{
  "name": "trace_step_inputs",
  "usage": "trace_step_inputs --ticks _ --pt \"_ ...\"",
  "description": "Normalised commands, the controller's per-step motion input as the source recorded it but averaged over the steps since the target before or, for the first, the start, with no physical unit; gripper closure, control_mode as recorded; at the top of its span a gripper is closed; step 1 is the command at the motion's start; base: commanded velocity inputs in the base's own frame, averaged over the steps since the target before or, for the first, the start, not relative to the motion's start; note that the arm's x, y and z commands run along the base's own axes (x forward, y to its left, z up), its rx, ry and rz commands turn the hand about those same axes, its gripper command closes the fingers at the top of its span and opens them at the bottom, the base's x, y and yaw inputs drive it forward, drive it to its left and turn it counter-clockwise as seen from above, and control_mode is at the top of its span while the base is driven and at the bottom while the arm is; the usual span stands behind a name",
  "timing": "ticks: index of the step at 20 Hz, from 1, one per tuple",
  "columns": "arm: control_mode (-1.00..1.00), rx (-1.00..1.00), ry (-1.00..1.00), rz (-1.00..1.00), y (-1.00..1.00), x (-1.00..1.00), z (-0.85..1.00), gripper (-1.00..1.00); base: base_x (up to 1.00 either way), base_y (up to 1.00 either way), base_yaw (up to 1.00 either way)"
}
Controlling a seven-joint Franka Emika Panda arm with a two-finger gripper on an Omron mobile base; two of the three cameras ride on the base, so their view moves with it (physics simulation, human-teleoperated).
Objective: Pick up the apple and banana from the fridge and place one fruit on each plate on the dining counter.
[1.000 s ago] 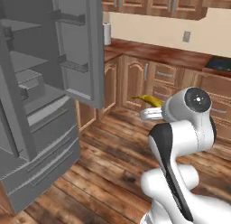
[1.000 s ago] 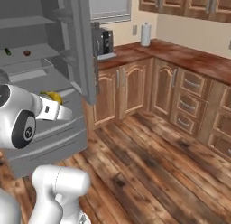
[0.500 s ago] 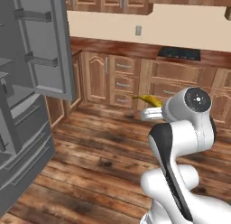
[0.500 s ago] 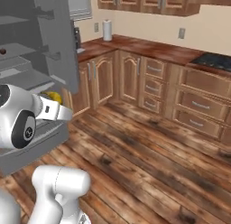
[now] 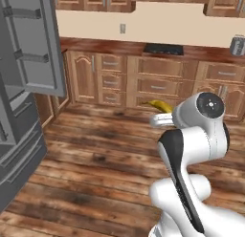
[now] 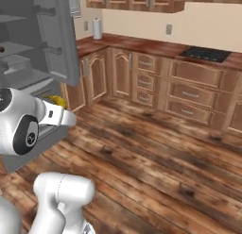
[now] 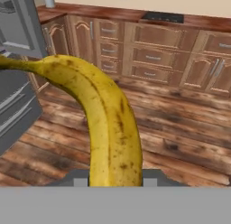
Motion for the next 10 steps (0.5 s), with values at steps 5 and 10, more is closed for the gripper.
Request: trace_step_inputs --ticks 5,10 --pt "1.00 0.00 0.00 0.00 0.00 0.00 0.00 1.00 -0.85 -0.04 -0.16" --pt "1.00 0.00 0.00 0.00 0.00 0.00 0.00 1.00 -0.64 -0.25 -0.09"
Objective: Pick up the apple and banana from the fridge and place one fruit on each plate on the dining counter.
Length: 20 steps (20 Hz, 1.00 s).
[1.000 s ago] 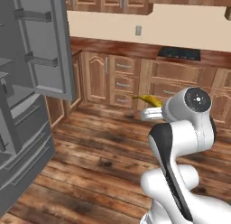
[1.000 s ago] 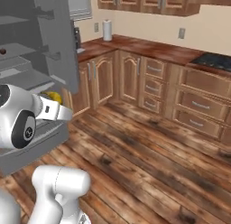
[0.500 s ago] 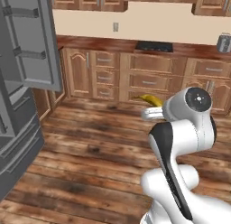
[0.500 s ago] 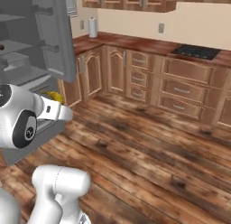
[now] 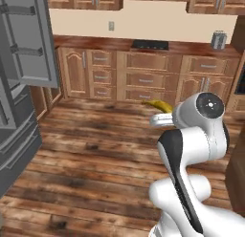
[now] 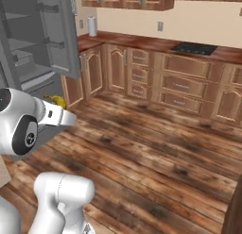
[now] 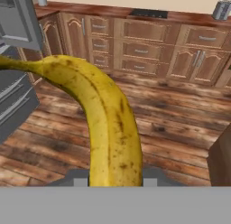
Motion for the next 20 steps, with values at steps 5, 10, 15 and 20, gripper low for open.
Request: trace_step_inputs --ticks 5,10,15,20 --pt "1.00 0.00 0.00 0.00 0.00 0.00 0.00 1.00 -0.55 -0.49 -0.09" --pt "1.00 0.00 0.00 0.00 0.00 0.00 0.00 1.00 -0.69 -0.58 -0.15" --pt "1.00 0.00 0.00 0.00 0.00 0.00 0.00 1.00 -0.85 -0.48 -0.18" --pt "1.00 0.00 0.00 0.00 0.00 0.00 0.00 1.00 -0.85 -0.34 -0.19"
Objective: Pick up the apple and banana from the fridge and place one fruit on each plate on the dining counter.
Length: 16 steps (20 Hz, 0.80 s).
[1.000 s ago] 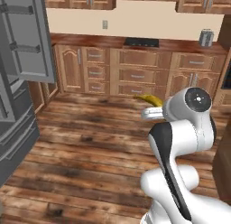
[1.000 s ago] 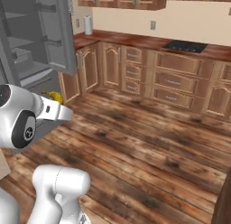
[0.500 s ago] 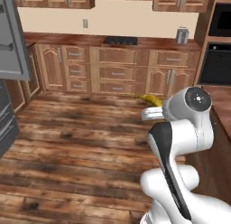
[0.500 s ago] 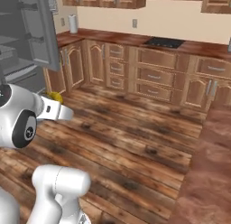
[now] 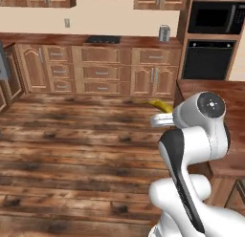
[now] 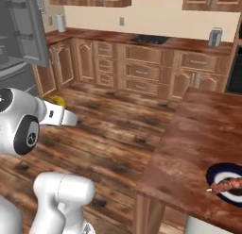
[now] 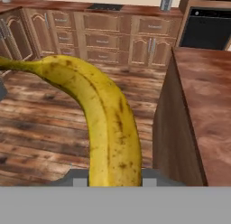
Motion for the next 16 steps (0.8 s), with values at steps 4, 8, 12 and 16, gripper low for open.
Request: trace_step_inputs --ticks 4,8,12,16 --pt "1.00 0.00 0.00 0.00 0.00 0.00 0.00 1.00 -0.84 -0.22 -0.18" --pt "1.00 0.00 0.00 0.00 0.00 0.00 0.00 1.00 -0.56 -0.22 -0.18" --pt "1.00 0.00 0.00 0.00 0.00 0.00 0.00 1.00 -0.38 -0.49 -0.18" --pt "1.00 0.00 0.00 0.00 0.00 0.00 0.00 1.00 -0.27 -0.55 -0.19"
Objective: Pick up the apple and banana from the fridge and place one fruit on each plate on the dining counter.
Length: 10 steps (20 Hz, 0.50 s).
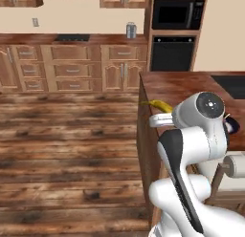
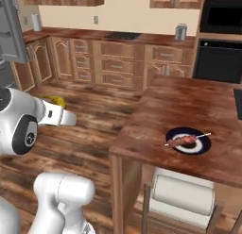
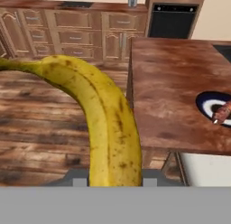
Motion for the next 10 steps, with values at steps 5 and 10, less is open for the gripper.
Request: trace_step_inputs --ticks 5,10 --pt "1.00 0.00 0.00 0.00 0.00 0.00 0.00 1.00 -0.12 -0.77 -0.15" --pt "1.00 0.00 0.00 0.00 0.00 0.00 0.00 1.00 -0.23 -0.75 -0.13"
